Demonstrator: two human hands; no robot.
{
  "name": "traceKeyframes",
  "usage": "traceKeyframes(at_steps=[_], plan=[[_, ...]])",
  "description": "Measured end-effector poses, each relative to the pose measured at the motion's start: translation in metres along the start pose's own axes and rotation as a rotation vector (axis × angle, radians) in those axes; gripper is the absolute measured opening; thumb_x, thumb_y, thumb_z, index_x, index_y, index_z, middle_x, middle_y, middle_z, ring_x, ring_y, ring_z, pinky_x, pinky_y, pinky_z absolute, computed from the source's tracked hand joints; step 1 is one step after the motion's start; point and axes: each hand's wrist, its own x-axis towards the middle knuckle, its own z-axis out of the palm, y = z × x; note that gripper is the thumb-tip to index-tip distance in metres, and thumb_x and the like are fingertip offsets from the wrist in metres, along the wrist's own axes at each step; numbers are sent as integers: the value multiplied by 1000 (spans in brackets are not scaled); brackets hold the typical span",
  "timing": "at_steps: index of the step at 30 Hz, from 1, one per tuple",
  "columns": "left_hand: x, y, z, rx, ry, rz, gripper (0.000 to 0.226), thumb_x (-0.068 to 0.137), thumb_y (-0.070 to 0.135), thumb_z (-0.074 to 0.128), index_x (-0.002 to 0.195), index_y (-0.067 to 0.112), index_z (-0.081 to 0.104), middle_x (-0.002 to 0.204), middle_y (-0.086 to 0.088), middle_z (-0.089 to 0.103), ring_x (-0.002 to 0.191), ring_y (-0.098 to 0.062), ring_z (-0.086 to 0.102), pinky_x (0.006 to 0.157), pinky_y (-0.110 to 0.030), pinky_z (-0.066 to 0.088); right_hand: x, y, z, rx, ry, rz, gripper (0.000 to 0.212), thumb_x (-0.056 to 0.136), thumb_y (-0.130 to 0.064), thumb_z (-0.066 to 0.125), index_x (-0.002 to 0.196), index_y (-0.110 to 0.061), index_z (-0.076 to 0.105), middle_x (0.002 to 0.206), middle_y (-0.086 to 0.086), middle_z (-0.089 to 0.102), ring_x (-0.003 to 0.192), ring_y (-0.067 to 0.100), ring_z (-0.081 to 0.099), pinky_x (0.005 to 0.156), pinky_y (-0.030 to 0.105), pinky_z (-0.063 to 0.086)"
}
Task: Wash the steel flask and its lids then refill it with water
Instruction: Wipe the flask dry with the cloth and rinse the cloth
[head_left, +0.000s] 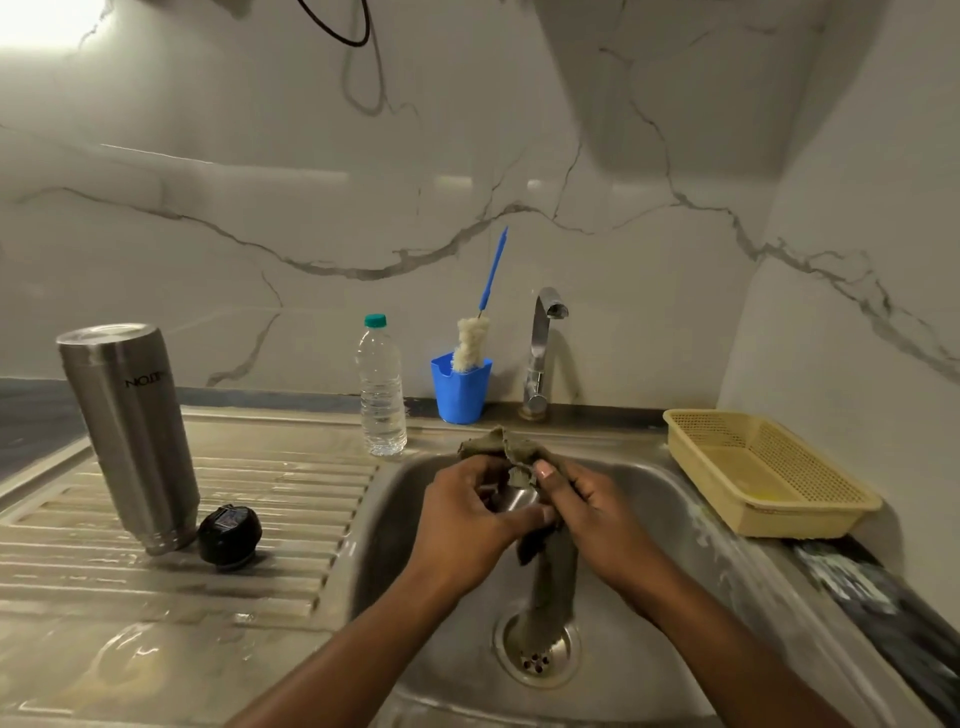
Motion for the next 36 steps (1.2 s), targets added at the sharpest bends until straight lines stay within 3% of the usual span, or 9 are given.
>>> traceKeyframes(at_steps=[6, 10, 13, 16, 19, 23, 26, 28, 36], plan=[[5, -5, -7, -41, 50, -35, 29, 80, 19, 90, 107, 20, 79, 98, 6, 82, 95, -10, 78, 93, -43, 62, 2, 0, -1, -140, 73, -156, 37, 99, -13, 67, 130, -32, 72, 126, -19, 73, 122, -2, 64, 104, 22, 51], [-1, -1, -1, 5, 6, 5, 31, 79, 18, 89, 107, 23, 78, 98, 8, 80, 93, -7, 76, 89, -39, 63, 2, 0, -1, -73, 122, -40, 20, 103, -21, 62, 112, -29, 78, 98, -12, 78, 95, 2, 72, 86, 26, 58], [-5, 0, 6, 52, -33, 37, 30, 78, 25, 88, 106, 26, 78, 97, 9, 80, 91, -10, 76, 85, -41, 63, 1, -1, 2, -157, 81, 57, 32, 106, -44, 51, 94, -25, 73, 75, -2, 70, 73, 10, 69, 75, 38, 58], [-1, -3, 2, 8, 11, -9, 24, 79, 23, 87, 102, 24, 79, 94, 7, 81, 90, -10, 77, 87, -43, 63, -1, -6, 0, -148, 48, -23, 18, 104, -32, 60, 109, -28, 77, 89, -6, 77, 84, 8, 74, 72, 28, 61], [2, -4, -3, -59, 31, -52, 25, 76, 10, 88, 98, 20, 82, 90, 2, 82, 89, -15, 79, 88, -47, 63, 0, -6, -4, -128, 84, -104, 37, 96, -8, 70, 124, -31, 74, 113, -18, 76, 107, -5, 69, 85, 12, 54], [1, -2, -2, -114, -26, -60, 29, 80, 10, 87, 107, 21, 79, 100, 2, 81, 96, -16, 77, 91, -38, 62, 2, -2, 1, 16, 133, 43, 19, 102, -26, 62, 111, -29, 78, 98, -9, 80, 97, 10, 75, 81, 24, 59], [-2, 1, 1, -165, -37, -64, 29, 85, 15, 86, 112, 25, 77, 106, 8, 81, 102, -10, 76, 89, -25, 60, 3, 1, 5, 128, 141, 277, 39, 106, -49, 49, 98, -20, 76, 87, 0, 79, 90, 19, 76, 85, 36, 58], [-1, 2, 1, -266, -4, -114, 30, 88, 16, 83, 117, 19, 75, 108, 4, 81, 105, -12, 76, 95, -32, 61, 4, 2, 7, 197, 108, 341, 44, 106, -52, 48, 105, -19, 77, 95, 4, 80, 95, 21, 77, 92, 43, 59], [-2, 1, 0, -445, -18, -193, 24, 97, 17, 70, 119, 12, 76, 112, -7, 80, 112, -22, 75, 101, -39, 58, -1, -1, 22, -8, 158, 58, 24, 110, -36, 46, 113, -32, 70, 98, 2, 77, 93, 16, 73, 76, 30, 59]])
